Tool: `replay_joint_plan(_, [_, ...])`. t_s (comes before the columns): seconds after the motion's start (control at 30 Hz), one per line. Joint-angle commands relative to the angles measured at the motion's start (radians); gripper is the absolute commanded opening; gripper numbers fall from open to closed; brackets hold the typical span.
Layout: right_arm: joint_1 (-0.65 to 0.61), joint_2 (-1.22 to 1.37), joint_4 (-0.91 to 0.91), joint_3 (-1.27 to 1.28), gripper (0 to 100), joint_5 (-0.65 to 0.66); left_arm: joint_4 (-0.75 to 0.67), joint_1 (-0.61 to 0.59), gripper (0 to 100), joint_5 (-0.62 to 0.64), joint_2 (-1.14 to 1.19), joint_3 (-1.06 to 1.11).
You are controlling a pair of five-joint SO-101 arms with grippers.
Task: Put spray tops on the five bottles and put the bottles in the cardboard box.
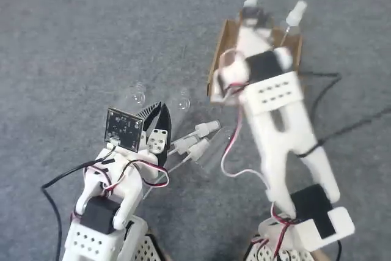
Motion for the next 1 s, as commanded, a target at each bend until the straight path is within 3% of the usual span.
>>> replay_joint_plan(0.0, [-0.059, -0.061, -0.179, 0.196, 24.1, -0.086, -0.029, -0.006, 1, -0.009, -0.017, -0.007])
replay_joint_plan(0.17, [-0.108, -0.056, -0.374, 0.402, 24.1, -0.152, -0.029, -0.006, 1, -0.009, -0.017, -0.007])
replay_joint_plan(0.43, [-0.150, -0.056, -0.536, 0.568, 24.1, -0.206, -0.031, -0.006, 1, -0.009, -0.017, -0.005])
replay_joint_plan(0.97, [-0.148, -0.050, -0.549, 0.629, 24.1, -0.178, -0.028, -0.006, 1, -0.009, -0.017, -0.005])
